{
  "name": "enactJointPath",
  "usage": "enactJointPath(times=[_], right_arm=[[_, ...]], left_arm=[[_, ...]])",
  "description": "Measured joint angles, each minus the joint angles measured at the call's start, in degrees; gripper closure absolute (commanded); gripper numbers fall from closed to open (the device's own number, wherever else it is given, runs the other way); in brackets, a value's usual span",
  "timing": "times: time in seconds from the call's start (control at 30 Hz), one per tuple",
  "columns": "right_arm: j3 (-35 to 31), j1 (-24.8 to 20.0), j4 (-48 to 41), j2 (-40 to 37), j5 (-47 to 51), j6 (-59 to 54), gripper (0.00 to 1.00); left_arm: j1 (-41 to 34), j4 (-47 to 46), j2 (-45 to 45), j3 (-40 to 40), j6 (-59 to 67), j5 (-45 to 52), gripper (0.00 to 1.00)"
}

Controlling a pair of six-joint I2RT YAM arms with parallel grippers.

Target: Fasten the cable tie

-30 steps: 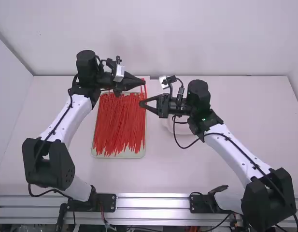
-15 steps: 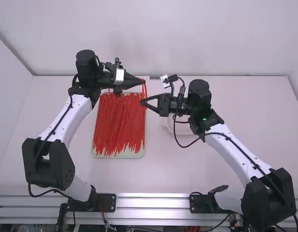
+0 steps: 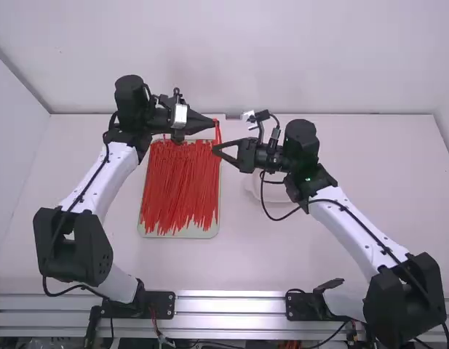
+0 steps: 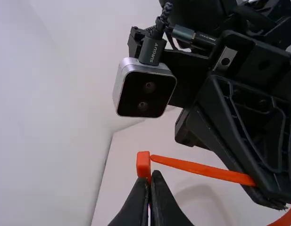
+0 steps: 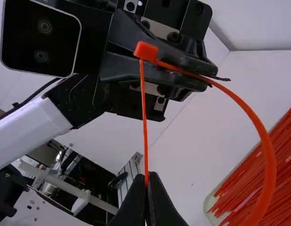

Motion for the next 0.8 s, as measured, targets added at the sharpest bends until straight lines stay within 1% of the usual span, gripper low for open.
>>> enactJointPath(times=[0.8], right_arm=[[0.00,0.09,-0.04,0.00,0.26,1.53,1.00]], left_arm=[[0.00,1.25,0.00,0.00,2.25,0.00,0.98]])
